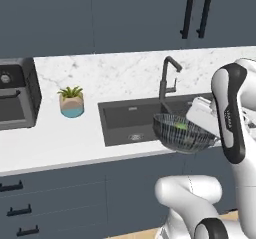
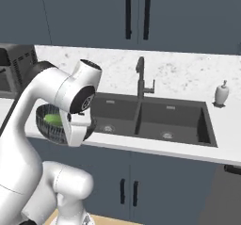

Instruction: Pick the corn from the sink and place it in the bowl. Then pick the bowl and place it in the microwave. Then close the microwave door and press the start button.

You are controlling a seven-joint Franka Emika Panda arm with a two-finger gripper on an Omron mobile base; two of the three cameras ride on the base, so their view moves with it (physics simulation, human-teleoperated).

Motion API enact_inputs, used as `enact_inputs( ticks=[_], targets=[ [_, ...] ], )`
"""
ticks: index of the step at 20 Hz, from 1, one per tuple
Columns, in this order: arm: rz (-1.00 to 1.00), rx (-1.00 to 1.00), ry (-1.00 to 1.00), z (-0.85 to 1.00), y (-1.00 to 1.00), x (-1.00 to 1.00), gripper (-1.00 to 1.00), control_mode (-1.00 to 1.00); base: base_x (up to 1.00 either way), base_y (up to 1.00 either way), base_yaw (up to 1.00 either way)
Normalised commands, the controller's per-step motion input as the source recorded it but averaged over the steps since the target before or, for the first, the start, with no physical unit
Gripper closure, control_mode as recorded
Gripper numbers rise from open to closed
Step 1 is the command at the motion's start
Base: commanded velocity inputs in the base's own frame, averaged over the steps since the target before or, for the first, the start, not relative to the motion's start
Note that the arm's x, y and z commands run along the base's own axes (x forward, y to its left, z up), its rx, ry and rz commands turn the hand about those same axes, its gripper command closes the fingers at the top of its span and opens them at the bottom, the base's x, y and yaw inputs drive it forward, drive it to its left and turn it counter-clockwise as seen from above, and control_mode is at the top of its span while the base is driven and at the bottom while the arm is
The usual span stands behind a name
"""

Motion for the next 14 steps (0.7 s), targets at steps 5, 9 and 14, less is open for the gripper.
enact_inputs(
  ticks=[5,9,14],
  targets=[
    [0.0,0.0,0.0,0.0,0.0,0.0,1.0,1.0,-0.45,1.0,0.04],
    [0.0,0.0,0.0,0.0,0.0,0.0,1.0,1.0,-0.65,1.0,0.08],
    [0.0,0.0,0.0,0.0,0.0,0.0,1.0,1.0,-0.5,1.0,0.22]
  ],
)
